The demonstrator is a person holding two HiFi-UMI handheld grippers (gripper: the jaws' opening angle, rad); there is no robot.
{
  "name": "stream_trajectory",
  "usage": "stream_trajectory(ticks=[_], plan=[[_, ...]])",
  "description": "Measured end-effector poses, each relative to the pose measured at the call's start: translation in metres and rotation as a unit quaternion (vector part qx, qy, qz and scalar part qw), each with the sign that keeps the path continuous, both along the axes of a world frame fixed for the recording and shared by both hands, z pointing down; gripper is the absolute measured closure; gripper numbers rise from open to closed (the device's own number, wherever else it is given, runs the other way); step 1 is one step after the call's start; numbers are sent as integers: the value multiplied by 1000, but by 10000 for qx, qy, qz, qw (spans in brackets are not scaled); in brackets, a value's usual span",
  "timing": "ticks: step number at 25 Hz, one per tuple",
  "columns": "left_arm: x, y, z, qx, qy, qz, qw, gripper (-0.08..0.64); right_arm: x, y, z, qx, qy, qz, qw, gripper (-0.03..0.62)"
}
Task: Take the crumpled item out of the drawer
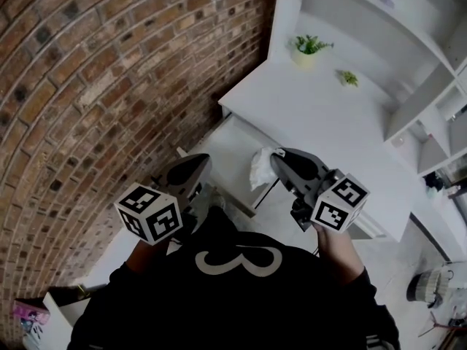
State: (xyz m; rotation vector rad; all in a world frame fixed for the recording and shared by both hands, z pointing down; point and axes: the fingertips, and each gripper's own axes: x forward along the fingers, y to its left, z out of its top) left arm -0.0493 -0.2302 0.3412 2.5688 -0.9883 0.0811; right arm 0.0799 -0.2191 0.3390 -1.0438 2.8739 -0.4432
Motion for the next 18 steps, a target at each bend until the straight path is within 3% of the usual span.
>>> stream_trajectory(ticks=[18], plan=[[20, -4, 3, -73, -52, 298, 9995, 557, 11, -4, 1, 86, 28, 229, 9997, 532]])
